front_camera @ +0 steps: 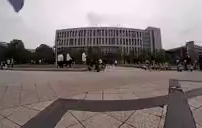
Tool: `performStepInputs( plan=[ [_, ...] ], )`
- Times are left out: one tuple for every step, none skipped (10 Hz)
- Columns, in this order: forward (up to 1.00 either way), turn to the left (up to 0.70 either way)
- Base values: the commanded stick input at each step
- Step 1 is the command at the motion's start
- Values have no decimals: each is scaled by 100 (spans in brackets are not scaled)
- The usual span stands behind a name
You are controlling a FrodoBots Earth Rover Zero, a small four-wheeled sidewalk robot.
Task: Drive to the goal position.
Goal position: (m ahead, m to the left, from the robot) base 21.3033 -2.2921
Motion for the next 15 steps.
performStepInputs(
  plan=[
    [60,-2],
    [60,-13],
    [60,-13],
    [60,-13],
    [58,-12],
    [54,-17],
    [49,-27],
    [49,-27],
    [49,-27],
    [50,-27],
    [50,-27],
    [50,-27],
    [50,-27],
    [50,-26],
    [50,-26]
  ],
)
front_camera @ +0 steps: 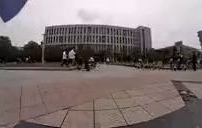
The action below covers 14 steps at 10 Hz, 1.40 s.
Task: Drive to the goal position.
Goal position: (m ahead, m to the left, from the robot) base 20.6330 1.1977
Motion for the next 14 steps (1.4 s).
performStepInputs(
  plan=[
    [50,-26],
    [50,-26],
    [50,-26],
    [50,-26],
    [50,-25],
    [50,-25],
    [50,-25],
    [50,-25],
    [50,-25],
    [50,-25],
    [50,-25],
    [50,-25],
    [50,-25],
    [50,-25]
  ],
)
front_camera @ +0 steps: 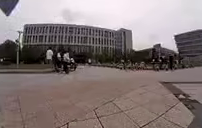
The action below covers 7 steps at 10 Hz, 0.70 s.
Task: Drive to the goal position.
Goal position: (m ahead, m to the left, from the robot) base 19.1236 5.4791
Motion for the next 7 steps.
performStepInputs(
  plan=[
    [50,-25],
    [50,-25],
    [50,-25],
    [50,-25],
    [50,-25],
    [50,-25],
    [50,-25]
  ],
)
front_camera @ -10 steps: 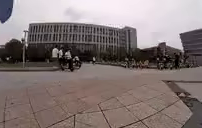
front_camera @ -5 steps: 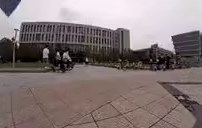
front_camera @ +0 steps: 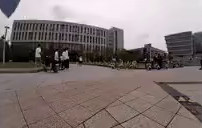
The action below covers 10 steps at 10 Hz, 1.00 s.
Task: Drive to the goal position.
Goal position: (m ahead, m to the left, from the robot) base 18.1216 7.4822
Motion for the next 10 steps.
performStepInputs(
  plan=[
    [50,-25],
    [50,-25],
    [49,-25],
    [48,-24],
    [48,-24],
    [48,-24],
    [48,-24],
    [48,-24],
    [48,-24],
    [47,-15]
  ],
)
